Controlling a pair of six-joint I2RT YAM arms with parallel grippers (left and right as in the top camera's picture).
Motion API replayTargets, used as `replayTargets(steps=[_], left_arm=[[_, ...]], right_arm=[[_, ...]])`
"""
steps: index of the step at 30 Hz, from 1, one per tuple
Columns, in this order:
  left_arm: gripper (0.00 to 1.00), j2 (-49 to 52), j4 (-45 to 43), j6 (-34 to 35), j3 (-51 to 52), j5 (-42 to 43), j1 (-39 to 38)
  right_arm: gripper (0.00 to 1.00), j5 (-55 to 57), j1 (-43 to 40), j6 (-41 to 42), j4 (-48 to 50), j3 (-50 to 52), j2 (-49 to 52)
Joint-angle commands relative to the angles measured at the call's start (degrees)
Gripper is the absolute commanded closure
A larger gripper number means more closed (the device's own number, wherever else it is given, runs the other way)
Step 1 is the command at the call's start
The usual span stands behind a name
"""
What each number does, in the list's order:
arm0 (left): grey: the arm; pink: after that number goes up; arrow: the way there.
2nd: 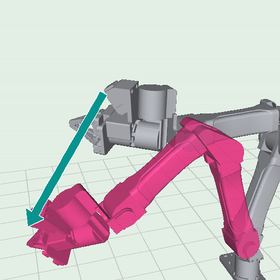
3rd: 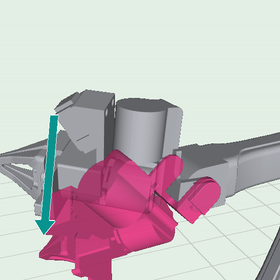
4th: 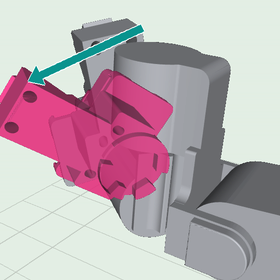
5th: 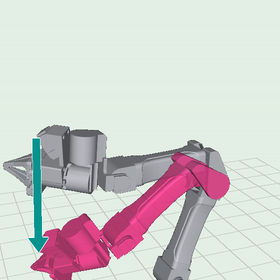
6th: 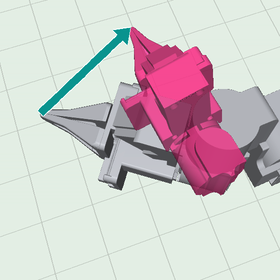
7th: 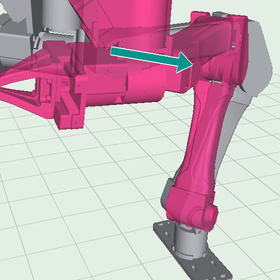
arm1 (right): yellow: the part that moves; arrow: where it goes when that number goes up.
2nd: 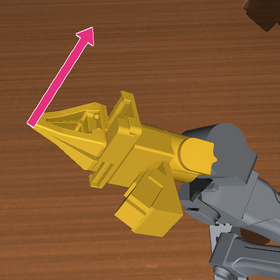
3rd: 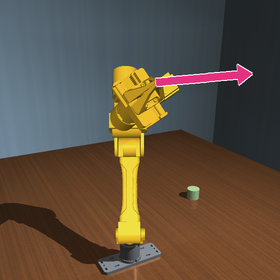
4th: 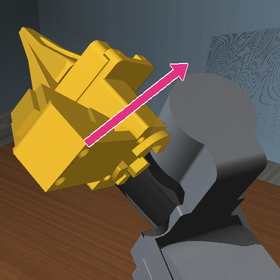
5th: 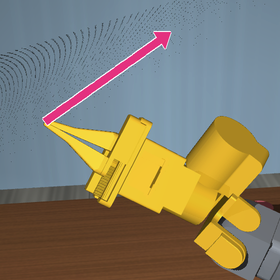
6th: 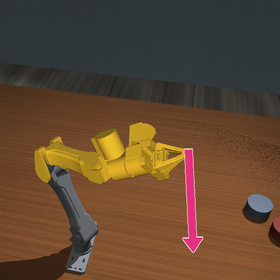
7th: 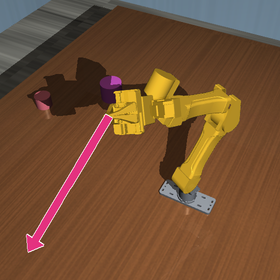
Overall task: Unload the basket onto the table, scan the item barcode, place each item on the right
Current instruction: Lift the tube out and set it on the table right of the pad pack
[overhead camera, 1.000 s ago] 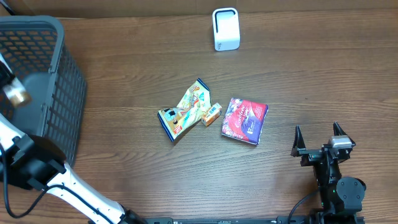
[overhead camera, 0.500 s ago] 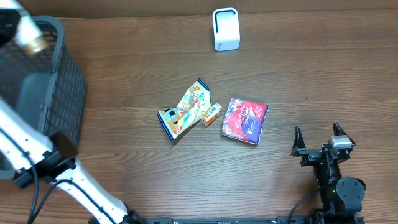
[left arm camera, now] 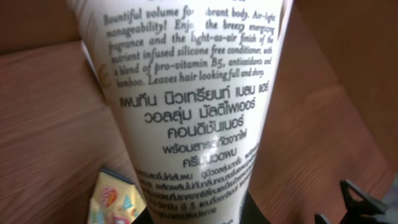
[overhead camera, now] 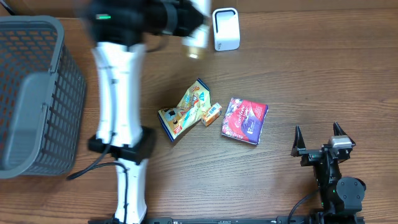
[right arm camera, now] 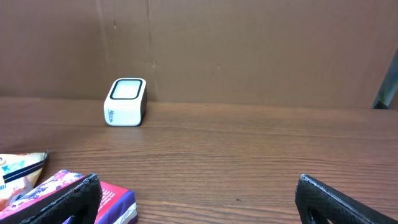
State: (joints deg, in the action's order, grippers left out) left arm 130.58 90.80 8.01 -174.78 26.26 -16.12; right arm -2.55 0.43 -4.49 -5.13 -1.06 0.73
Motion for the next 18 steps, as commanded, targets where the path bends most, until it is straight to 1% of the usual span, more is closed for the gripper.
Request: replayTargets(steps=[1, 4, 6, 8, 10, 12, 16, 18], left_arm=[[0.9, 2.99, -3.96, 0.15, 5.11, -9.35, -8.76], [0.9, 5.99, -8.59, 1.66, 9.33, -9.29, -13.2], [0.9, 8.26, -11.54, 3.93, 11.3, -9.14, -15.39], [0.9, 10.84, -14.1, 6.08, 12.57, -7.41, -17.16], [0.89, 13.88, -16.39, 7.78, 12.83, -3.98, -18.97], [0.89, 16.33, -18.05, 9.05, 12.83, -2.14, -20.33], [0.85, 20.41, -19.61, 13.99, 12.83, -1.68, -22.32], [0.85, 21.77, -19.71, 14.53, 12.83, -0.15, -22.93]], right_arm=[[0.0, 0.37, 0.26, -0.02, 0.39, 0.59, -0.57], [0.0, 0.37, 0.26, -0.02, 0.39, 0.59, -0.57], [0.0, 0.37, 0.26, -0.02, 0.39, 0.59, -0.57], [0.0, 0.37, 0.26, -0.02, 0.39, 0.59, -0.57], [0.0, 0.37, 0.26, -0.02, 0.39, 0.59, -0.57], [0.0, 0.37, 0.26, -0.02, 0.39, 0.59, -0.57], [0.0, 0.37, 0.26, -0.02, 0.39, 0.59, -0.57], [0.0, 0.37, 0.26, -0.02, 0.39, 0.59, -0.57]])
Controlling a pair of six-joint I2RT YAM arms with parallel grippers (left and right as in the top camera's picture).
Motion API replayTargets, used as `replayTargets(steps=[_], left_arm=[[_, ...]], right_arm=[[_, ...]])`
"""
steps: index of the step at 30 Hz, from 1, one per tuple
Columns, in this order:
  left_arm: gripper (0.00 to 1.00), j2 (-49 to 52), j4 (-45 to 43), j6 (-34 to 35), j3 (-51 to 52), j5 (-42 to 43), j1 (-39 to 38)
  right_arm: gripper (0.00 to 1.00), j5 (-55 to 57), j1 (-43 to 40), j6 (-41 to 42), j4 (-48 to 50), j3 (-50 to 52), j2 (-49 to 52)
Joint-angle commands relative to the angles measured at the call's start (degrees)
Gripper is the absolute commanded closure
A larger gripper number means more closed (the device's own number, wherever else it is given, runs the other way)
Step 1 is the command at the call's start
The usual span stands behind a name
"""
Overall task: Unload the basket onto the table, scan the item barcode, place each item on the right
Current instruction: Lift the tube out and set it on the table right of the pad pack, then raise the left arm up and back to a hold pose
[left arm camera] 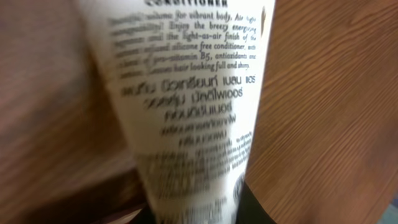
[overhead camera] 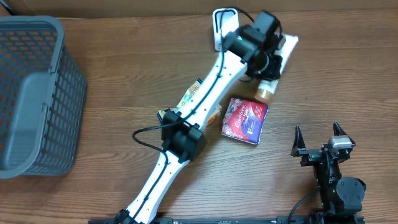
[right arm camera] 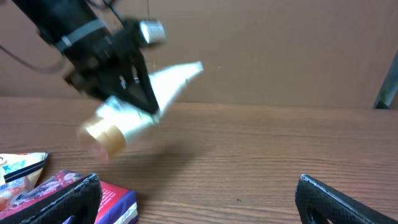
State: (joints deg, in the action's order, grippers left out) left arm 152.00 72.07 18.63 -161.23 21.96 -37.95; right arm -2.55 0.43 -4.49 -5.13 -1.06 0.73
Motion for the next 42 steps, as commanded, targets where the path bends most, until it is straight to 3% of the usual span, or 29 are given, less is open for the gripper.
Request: replayTargets(steps=[1, 15, 20, 25, 29, 32, 38, 39, 42], left_arm=[[0.85, 0.61, -0.85, 3.91, -0.7, 5.05, -1.4], [0.78, 0.76, 0.15, 3.67, -1.38, 9.62, -2.14], [0.68, -1.11, 1.77, 3.63, -4.35, 13.42, 1.03], [0.55, -5.25, 8.0, 1.75, -9.25, 9.4, 5.11], [0.3, -11.65, 15.06, -0.55, -12.28, -0.39, 7.5], [0.18, -16.61, 18.18, -0.96, -12.28, -7.1, 8.52], [0.06, -24.81, 24.74, -1.09, -12.28, -13.62, 11.15], [0.0, -26.03, 24.74, -2.54, -12.11, -13.05, 11.76], [0.0, -29.33, 24.74, -4.59, -12.07, -9.6, 13.07]], right_arm=[[0.0, 0.37, 0.26, -0.02, 0.39, 0.59, -0.57], [0.0, 0.35, 0.26, -0.02, 0.39, 0.59, -0.57], [0.0, 0.35, 0.26, -0.02, 0.39, 0.59, -0.57], [0.0, 0.37, 0.26, -0.02, 0.39, 0.59, -0.57], [0.0, 0.37, 0.26, -0.02, 0.39, 0.59, -0.57], [0.0, 0.37, 0.26, -0.02, 0.39, 0.59, -0.57], [0.0, 0.37, 0.26, -0.02, 0.39, 0.59, -0.57], [0.0, 0.37, 0.26, -0.02, 0.39, 0.59, -0.57], [0.0, 0.37, 0.26, -0.02, 0.39, 0.59, -0.57]])
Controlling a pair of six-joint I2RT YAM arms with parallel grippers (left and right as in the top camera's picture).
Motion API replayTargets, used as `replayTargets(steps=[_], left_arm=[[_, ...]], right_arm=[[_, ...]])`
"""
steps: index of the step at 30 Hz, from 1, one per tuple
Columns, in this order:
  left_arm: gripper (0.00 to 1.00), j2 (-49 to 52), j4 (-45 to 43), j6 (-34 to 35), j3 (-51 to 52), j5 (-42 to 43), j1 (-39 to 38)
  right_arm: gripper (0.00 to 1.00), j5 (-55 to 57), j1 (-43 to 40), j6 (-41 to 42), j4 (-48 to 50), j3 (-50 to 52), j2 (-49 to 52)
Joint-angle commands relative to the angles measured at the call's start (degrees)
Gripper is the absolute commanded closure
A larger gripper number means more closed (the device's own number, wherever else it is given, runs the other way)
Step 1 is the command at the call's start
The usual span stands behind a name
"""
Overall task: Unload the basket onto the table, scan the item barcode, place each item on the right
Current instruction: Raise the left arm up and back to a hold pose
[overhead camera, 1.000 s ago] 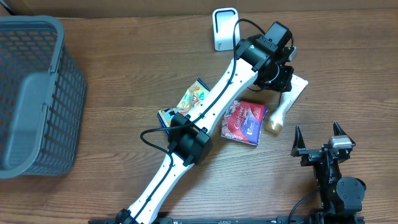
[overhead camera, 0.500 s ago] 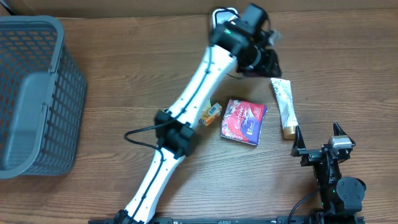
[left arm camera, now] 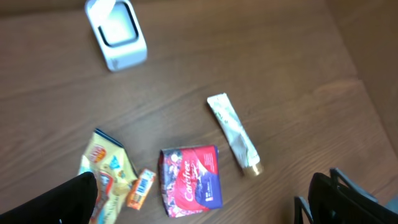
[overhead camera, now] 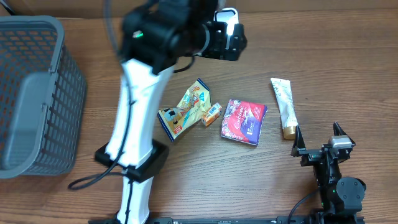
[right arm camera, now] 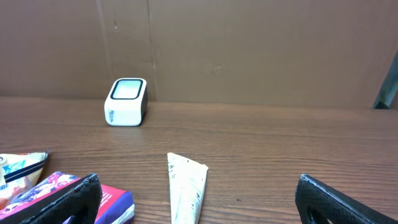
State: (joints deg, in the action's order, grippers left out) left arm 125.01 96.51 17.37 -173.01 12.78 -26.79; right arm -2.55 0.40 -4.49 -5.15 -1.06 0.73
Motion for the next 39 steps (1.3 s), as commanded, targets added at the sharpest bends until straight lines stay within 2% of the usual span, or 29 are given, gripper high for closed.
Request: replayTargets(steps=[1, 6, 13, 16, 19, 24, 27, 39], left_arm=[[0.0, -3.48, 0.31, -4.42, -0.28, 0.17, 2.14], [0.0, -9.68, 0.31, -7.15, 3.1, -3.87, 2.19], [0.0, -22.03, 0.31, -7.43, 21.49, -8.94, 2.67], [0.0, -26.12, 0.31, -5.14, 29.27, -11.41, 4.81], [0.0, -29.14, 0.31, -0.59, 35.26, -11.52, 10.34], [0.0, -29.83, 0.31, 1.79, 38.99, -5.68, 20.41], [0.0, -29.79, 0.31, 3.32, 40.28, -5.27, 23.5], [0.0, -29.77, 0.15, 3.65, 40.92, -7.72, 25.27]], right_arm=[[0.0, 0.37, 0.28, -0.02, 0.42, 0.59, -0.57], [0.0, 0.35, 0.28, -0.02, 0.42, 0.59, -0.57], [0.0, 0.37, 0.28, -0.04, 0.42, 0.59, -0.57], [0.0, 0.37, 0.28, -0.02, 0.42, 0.59, -0.57], [0.0, 0.37, 0.28, -0.02, 0.42, 0.59, -0.57], [0.0, 0.37, 0.28, -0.02, 0.42, 0.59, -0.57], [0.0, 0.37, 0.28, -0.02, 0.42, 0.59, -0.57], [0.0, 0.52, 0.28, -0.07, 0.42, 0.59, -0.57]])
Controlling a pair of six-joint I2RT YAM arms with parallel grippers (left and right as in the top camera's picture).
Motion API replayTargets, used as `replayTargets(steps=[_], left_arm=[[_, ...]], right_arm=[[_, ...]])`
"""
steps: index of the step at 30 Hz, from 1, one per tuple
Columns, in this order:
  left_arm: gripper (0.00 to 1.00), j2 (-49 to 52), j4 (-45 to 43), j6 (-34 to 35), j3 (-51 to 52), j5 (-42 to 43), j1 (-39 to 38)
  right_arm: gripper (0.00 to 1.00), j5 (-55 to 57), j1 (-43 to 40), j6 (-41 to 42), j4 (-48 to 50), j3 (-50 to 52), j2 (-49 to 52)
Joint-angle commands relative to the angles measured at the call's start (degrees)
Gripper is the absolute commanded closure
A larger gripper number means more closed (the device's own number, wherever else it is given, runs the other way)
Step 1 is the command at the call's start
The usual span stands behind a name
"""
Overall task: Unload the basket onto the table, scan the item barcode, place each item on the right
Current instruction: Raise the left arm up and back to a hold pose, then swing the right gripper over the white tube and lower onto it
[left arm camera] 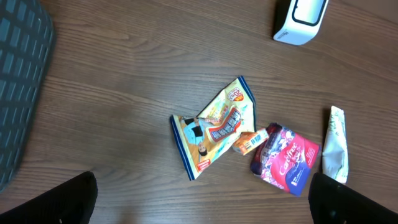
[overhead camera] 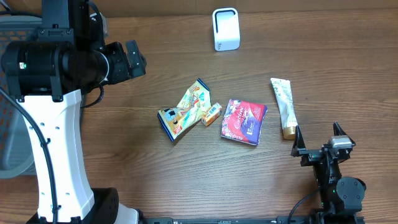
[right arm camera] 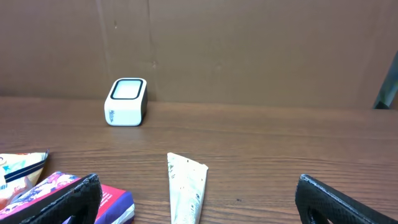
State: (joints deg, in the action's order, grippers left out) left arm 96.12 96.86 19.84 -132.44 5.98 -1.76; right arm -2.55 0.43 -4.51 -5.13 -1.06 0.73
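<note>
A white conditioner tube (overhead camera: 284, 107) lies flat at the right of the table, its gold cap towards the front. It also shows in the left wrist view (left arm camera: 334, 146) and, just in front of the fingers, in the right wrist view (right arm camera: 186, 186). The white scanner (overhead camera: 225, 28) stands at the back centre. My left gripper (overhead camera: 132, 59) hangs open and empty high over the left part of the table, far from the tube. Near the front right edge, just before the tube's cap, my right gripper (overhead camera: 317, 138) rests open and empty.
A yellow snack bag (overhead camera: 185, 110), a small orange box (overhead camera: 211, 114) and a red and purple packet (overhead camera: 244, 121) lie together mid-table. A grey basket (left arm camera: 22, 81) stands at the far left, mostly hidden under my left arm in the overhead view.
My left gripper was open beside the scanner at the back centre; now it is open over the left side, near the basket. The tube and the other items have not moved.
At first my left gripper was shut on the white tube, held up near the scanner. Then it held the tube just right of the scanner. Later the tube lay on the table at the right with the gripper open above. Now the gripper is at the left.
</note>
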Motion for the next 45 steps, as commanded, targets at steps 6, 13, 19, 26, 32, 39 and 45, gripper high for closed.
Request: replayTargets(steps=[6, 13, 19, 26, 32, 39, 45], left_arm=[[0.0, -0.87, -0.39, 1.18, 0.35, -4.57, 0.24], [0.0, -0.85, -0.2, 1.09, 0.37, -4.92, 0.22], [0.01, -0.85, -0.07, 1.18, 0.37, -4.92, 0.24], [0.0, -0.85, -0.07, 1.18, 0.37, -4.92, 0.24], [0.0, -0.85, -0.07, 1.18, 0.37, -4.92, 0.24], [0.0, -0.85, -1.49, 1.66, 0.37, -4.22, 0.22], [0.0, -0.85, -1.49, 1.62, 0.37, -4.39, 0.24]], right_arm=[[0.0, 0.57, 0.26, -0.04, 0.42, 0.59, -0.57], [0.0, -26.58, 0.26, 6.64, 11.23, 0.59, -0.57], [0.0, -37.0, 0.26, 6.69, 21.97, 0.57, -0.57], [0.0, -34.14, -0.83, 6.6, 23.41, -6.88, 0.7], [0.0, -33.55, -4.22, 0.9, -0.13, -25.79, 12.52], [0.0, -33.53, -5.07, -7.96, -35.19, -55.6, 45.29], [0.0, -34.6, -5.05, -7.32, -57.96, -80.08, 72.41]])
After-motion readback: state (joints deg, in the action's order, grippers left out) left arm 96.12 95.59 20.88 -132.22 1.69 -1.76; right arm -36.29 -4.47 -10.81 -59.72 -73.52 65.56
